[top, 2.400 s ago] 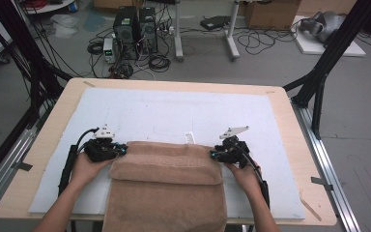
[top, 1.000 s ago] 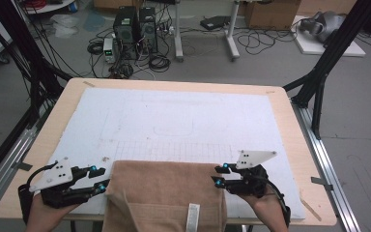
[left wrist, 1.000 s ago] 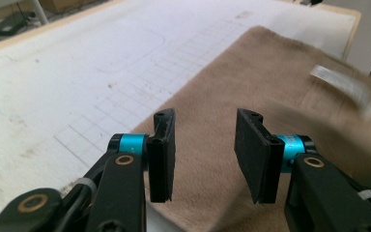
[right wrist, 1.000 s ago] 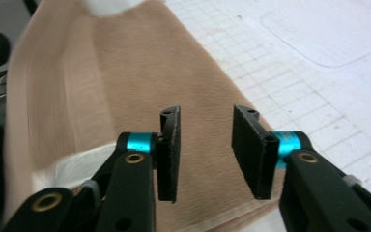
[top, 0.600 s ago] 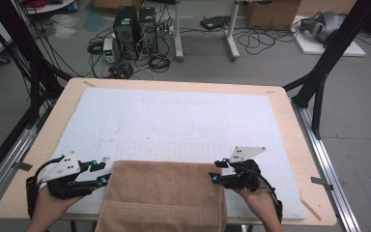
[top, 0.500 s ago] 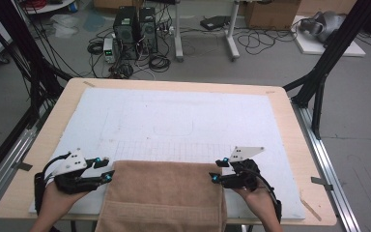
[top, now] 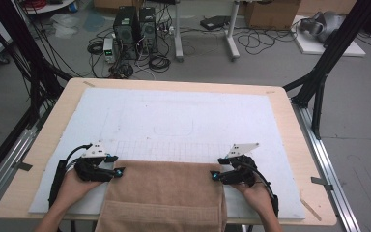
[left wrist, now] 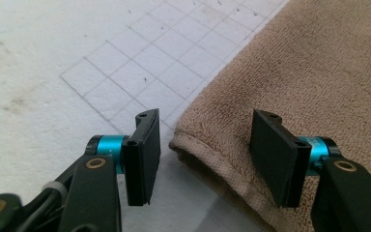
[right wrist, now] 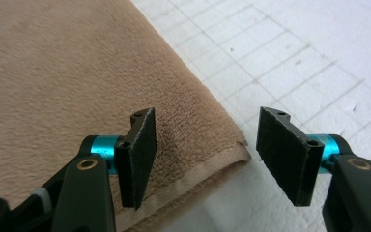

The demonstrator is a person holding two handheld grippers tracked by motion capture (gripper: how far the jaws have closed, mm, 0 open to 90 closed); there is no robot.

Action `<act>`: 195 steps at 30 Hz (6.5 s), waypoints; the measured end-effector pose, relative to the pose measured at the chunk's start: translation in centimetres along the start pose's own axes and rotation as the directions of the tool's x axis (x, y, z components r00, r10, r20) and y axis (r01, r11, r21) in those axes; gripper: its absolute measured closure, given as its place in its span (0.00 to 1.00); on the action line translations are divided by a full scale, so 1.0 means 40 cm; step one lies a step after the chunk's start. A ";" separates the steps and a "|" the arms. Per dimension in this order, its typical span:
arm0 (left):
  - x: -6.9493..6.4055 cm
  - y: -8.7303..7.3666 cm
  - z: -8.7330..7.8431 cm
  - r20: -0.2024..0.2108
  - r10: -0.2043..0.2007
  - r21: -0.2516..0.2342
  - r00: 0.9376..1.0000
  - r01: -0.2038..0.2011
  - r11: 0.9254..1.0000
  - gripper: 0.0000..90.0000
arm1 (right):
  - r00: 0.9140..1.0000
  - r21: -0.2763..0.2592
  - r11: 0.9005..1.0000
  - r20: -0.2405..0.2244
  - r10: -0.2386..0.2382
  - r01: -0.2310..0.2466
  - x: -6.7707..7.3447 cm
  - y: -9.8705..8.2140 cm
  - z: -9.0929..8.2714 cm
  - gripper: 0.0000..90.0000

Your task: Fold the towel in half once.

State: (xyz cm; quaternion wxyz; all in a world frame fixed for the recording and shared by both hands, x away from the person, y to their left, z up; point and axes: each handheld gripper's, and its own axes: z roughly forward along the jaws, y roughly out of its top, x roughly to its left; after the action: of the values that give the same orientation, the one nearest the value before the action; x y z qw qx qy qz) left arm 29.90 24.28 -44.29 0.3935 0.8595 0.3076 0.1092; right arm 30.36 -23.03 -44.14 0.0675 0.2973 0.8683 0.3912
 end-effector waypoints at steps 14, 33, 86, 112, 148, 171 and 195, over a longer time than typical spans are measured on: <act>-0.019 0.001 -0.003 0.016 0.032 -0.026 0.999 -0.031 0.999 0.91 | 0.997 0.039 0.998 -0.066 -0.037 0.040 0.016 0.014 0.007 0.90; 0.137 0.288 -0.021 -0.209 0.002 -0.125 0.978 -0.029 0.992 0.93 | 0.997 -0.020 1.000 0.080 -0.017 0.019 -0.146 0.251 -0.035 0.91; 0.010 0.058 -0.011 -0.122 0.025 -0.067 0.992 -0.033 0.997 0.28 | 0.997 -0.022 1.000 0.074 0.002 0.000 0.002 0.070 0.005 0.29; 0.014 0.055 0.035 -0.057 0.067 0.014 0.996 -0.067 0.998 0.94 | 0.999 0.058 0.997 0.003 -0.052 0.051 -0.016 0.068 0.050 0.93; -0.241 0.004 -0.185 -0.095 0.177 -0.113 0.980 -0.188 0.976 0.60 | 0.979 -0.112 0.978 -0.089 -0.185 0.175 0.187 0.044 -0.205 0.67; 0.070 0.071 0.051 -0.177 -0.091 -0.063 0.980 0.081 0.995 0.47 | 0.993 0.052 0.999 0.119 -0.002 -0.004 -0.109 0.126 0.025 0.39; 0.070 0.074 0.076 -0.087 -0.081 -0.028 0.993 0.079 0.996 0.91 | 0.998 0.110 0.992 0.033 0.055 -0.059 -0.109 0.109 0.068 0.92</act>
State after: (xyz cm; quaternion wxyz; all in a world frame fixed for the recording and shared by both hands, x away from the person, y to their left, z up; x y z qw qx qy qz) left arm 34.72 22.67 -44.27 0.3942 0.8358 0.3574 0.1350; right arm 36.89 -21.53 -43.34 0.0527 0.3311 0.8787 0.3397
